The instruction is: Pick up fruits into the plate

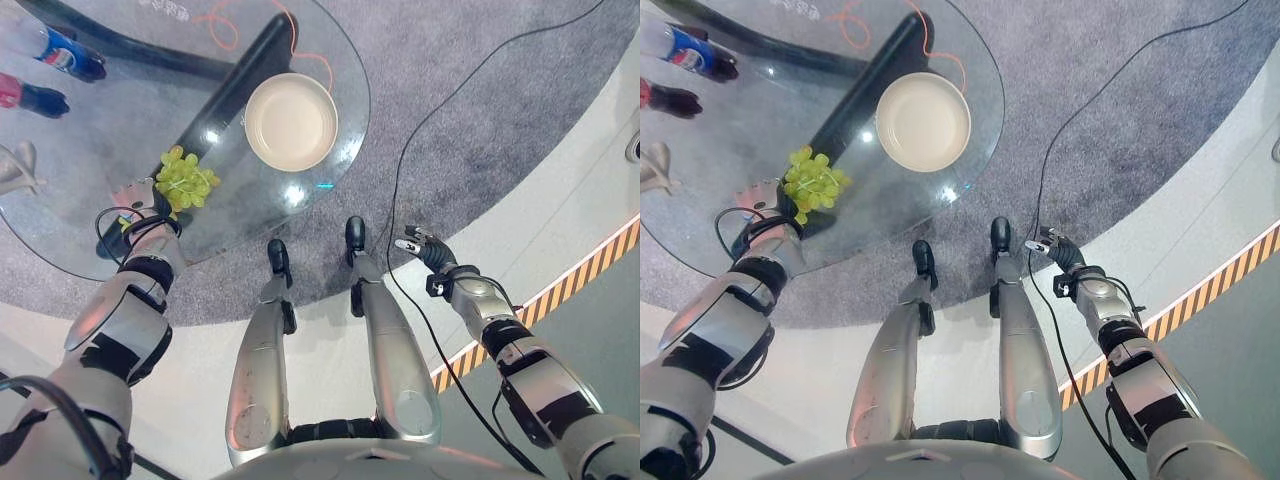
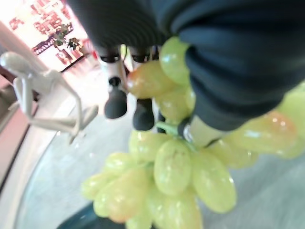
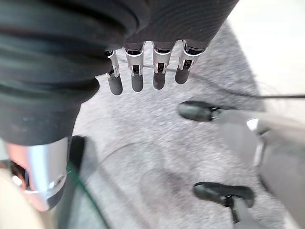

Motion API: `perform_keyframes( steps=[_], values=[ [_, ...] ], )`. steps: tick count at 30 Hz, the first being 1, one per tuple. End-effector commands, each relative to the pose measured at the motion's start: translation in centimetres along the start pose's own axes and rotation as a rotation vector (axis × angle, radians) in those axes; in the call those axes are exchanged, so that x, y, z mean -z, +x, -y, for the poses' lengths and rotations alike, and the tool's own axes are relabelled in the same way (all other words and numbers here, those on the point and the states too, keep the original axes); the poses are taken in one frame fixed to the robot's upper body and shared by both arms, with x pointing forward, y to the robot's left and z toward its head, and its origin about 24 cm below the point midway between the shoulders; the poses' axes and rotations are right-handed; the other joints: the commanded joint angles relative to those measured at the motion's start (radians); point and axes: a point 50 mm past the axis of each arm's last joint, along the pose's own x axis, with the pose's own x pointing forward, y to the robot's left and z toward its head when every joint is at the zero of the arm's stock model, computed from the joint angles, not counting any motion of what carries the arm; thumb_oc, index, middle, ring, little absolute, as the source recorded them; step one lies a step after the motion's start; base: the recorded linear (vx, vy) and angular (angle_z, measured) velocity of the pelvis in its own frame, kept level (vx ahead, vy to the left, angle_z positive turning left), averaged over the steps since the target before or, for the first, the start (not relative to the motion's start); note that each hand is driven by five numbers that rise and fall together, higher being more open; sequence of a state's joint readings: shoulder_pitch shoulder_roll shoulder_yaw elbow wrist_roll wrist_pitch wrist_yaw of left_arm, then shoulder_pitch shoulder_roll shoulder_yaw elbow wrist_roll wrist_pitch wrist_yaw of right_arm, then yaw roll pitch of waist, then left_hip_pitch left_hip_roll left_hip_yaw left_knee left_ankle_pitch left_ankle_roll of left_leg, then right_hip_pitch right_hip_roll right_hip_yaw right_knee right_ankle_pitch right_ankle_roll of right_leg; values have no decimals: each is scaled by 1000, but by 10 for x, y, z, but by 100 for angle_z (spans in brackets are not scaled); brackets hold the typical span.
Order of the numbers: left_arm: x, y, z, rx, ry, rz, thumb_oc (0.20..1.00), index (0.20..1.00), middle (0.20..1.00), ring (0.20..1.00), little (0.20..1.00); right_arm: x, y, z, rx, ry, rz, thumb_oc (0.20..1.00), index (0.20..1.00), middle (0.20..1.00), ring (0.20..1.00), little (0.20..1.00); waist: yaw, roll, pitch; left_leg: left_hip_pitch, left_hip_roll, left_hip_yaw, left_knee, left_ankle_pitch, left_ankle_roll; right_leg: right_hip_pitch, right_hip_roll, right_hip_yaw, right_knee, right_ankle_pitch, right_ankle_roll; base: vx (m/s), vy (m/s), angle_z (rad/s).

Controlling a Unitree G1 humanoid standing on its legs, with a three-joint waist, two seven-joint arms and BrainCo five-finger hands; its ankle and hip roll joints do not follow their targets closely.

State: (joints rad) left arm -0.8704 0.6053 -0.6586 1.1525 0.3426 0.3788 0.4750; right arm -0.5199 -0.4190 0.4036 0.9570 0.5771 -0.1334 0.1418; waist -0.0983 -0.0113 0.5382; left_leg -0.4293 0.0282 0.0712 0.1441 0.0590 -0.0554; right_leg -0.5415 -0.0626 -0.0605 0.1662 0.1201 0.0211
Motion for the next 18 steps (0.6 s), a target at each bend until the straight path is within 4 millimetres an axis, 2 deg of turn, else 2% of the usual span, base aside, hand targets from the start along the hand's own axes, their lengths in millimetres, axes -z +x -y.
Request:
perform_keyframes(
  steps=[1, 5, 11, 18],
  values=[
    [34, 9, -14, -66, -73, -81, 200, 200, 200, 200, 200, 12, -14, 15, 24, 13, 6, 1000, 1000, 1000, 1000, 1000, 15, 51, -18, 65, -57, -34, -44, -25, 22, 55, 35, 7, 73, -120, 31, 78, -19, 7],
    [34, 9, -19, -84, -105, -31, 200, 200, 200, 200, 200, 15, -18, 15, 19, 30, 16, 1000, 1000, 1000, 1000, 1000, 17, 58, -25, 148, -57, -29, -67, -36, 22, 138, 19, -1, 56, -127, 38, 67, -26, 7],
    [39, -3, -8, -81, -128, 59, 200, 200, 200, 200, 200, 25, -30, 12, 15, 73, 33, 1000, 1000, 1000, 1000, 1000, 34, 63, -99, 236, -64, -30, -89, -61, 22, 245, -11, -16, 17, -137, 49, 110, -39, 9],
    [41, -23, -7, -75, -197, 200, 200, 200, 200, 200, 200, 18, -47, -6, -63, 142, 135, 1000, 1000, 1000, 1000, 1000, 44, 57, -194, 348, -74, -44, -115, -87, 27, 393, -22, -30, -54, -141, 56, 168, -73, 10]
  ],
)
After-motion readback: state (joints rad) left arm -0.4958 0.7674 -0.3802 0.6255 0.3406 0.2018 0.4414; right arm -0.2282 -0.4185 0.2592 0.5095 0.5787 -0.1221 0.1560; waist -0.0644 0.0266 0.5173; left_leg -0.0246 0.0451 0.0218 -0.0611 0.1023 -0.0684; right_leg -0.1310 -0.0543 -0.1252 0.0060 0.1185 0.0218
